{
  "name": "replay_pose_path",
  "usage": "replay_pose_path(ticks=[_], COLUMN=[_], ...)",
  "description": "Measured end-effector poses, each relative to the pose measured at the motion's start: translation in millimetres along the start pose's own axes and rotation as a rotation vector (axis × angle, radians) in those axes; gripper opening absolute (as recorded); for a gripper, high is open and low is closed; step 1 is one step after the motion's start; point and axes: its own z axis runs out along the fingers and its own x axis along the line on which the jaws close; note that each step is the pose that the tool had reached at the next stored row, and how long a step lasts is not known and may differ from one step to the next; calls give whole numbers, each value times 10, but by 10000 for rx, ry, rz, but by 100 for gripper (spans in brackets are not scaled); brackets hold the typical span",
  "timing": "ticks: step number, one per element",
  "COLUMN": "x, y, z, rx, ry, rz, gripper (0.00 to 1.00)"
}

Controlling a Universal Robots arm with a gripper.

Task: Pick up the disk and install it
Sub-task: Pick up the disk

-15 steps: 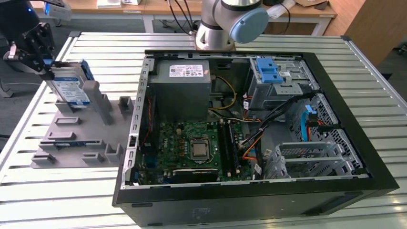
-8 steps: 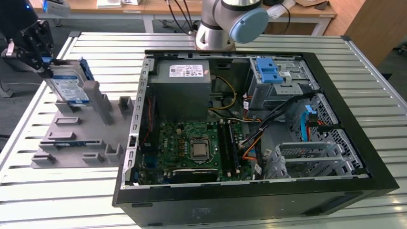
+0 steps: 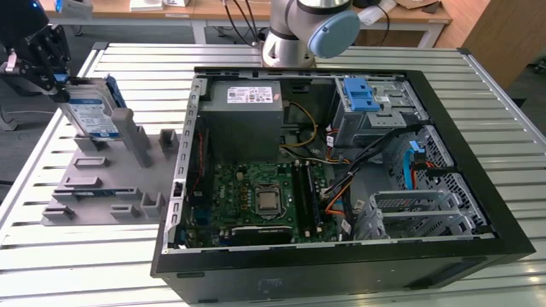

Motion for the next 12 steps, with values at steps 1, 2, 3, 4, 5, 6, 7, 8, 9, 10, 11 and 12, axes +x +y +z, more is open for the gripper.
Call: replay_pose_path(ticks=[1, 2, 3, 4, 5, 6, 7, 8, 9, 10, 11, 12], x=[0, 0, 0, 0, 0, 0, 0, 0, 0, 0, 0, 0], y=[0, 0, 0, 1, 1, 1, 1, 1, 1, 1, 1, 1], z=[-9, -17, -27, -38, -49, -61, -73, -84, -92, -100, -109, -118], rx=[0, 0, 1, 1, 0, 0, 0, -1, 0, 0, 0, 0], ry=[0, 0, 0, 0, 0, 0, 0, 0, 0, 0, 0, 0], rz=[0, 0, 0, 0, 0, 0, 0, 0, 0, 0, 0, 0], gripper=[36, 36, 36, 36, 36, 36, 36, 36, 36, 36, 36, 36])
